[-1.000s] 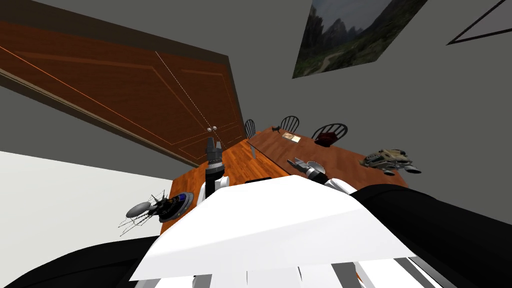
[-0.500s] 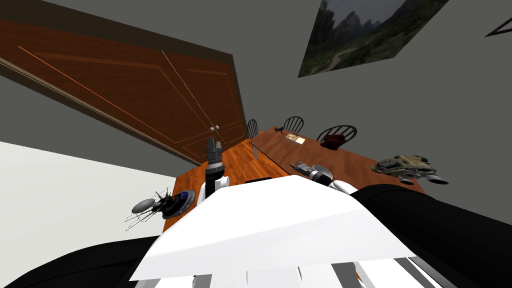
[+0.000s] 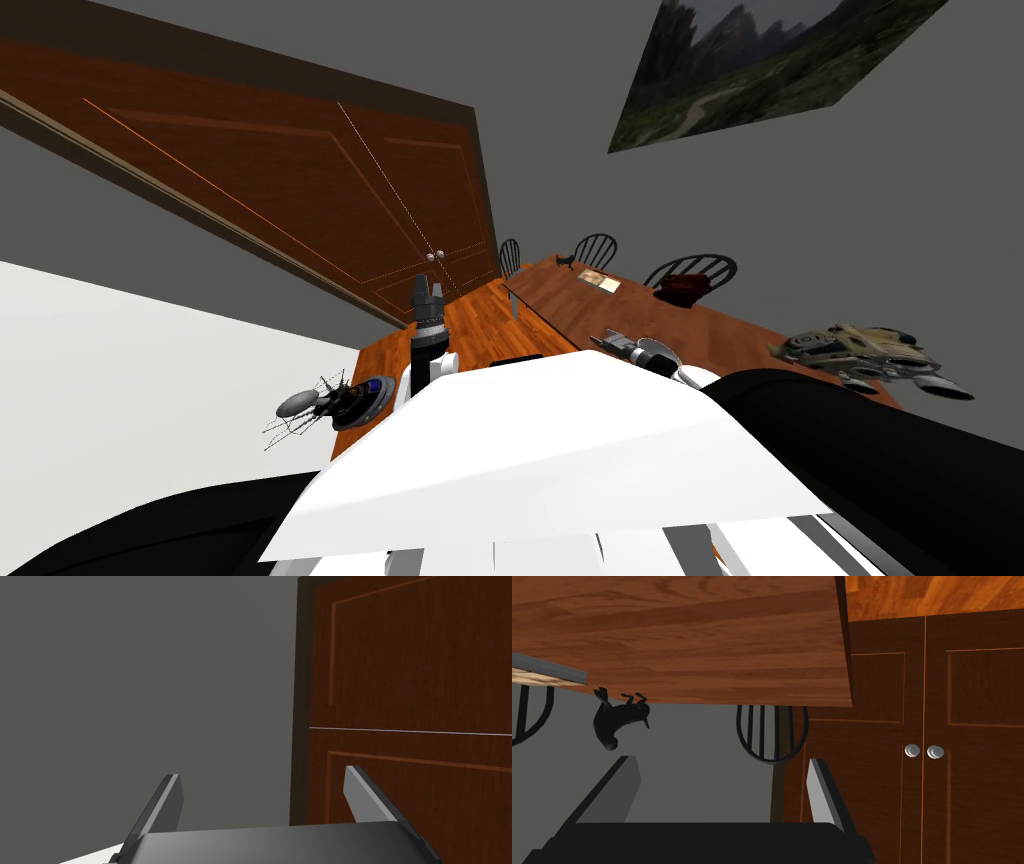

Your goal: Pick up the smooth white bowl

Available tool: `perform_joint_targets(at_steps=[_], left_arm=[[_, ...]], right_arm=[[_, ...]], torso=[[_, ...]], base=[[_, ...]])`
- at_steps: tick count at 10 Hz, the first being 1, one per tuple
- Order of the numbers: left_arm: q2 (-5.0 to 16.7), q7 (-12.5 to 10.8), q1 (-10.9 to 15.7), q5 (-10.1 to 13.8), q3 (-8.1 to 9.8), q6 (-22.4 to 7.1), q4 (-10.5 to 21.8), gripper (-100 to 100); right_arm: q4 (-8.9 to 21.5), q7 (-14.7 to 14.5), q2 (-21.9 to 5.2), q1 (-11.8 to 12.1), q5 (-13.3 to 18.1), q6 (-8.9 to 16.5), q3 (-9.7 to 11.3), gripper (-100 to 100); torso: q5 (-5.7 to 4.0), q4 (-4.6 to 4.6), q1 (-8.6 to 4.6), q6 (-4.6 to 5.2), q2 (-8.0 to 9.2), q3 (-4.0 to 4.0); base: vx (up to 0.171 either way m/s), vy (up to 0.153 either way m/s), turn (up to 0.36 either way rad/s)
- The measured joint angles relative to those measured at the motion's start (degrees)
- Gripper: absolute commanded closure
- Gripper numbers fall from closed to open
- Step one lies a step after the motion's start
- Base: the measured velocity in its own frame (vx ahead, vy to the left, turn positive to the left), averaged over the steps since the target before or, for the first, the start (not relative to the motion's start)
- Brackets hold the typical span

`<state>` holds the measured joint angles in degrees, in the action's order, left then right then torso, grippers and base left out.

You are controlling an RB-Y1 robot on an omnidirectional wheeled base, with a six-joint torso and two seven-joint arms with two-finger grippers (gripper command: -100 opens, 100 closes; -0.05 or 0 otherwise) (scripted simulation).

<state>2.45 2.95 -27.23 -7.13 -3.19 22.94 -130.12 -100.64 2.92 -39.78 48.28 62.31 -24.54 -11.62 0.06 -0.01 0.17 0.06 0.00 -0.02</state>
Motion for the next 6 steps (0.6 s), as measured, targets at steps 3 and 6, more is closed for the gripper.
perform_joint_targets(at_steps=[3, 6], left_arm=[[0.0, 0.0, 0.0, 0.0, 0.00, 0.0, 0.0, 0], [0.0, 0.0, 0.0, 0.0, 0.00, 0.0, 0.0, 0]], right_arm=[[1.7, 1.1, -1.2, 0.4, 4.5, 0.6, -0.5, -100], [4.5, 3.5, -2.8, 0.4, 10.5, 1.9, -0.8, -100]], torso=[[-0.01, 0.02, -0.04, 0.00, 0.06, 0.04], [-0.01, 0.01, -0.04, -0.01, 0.03, 0.02]], base=[[0.038, 0.015, 0.070], [0.037, 0.015, 0.040]])
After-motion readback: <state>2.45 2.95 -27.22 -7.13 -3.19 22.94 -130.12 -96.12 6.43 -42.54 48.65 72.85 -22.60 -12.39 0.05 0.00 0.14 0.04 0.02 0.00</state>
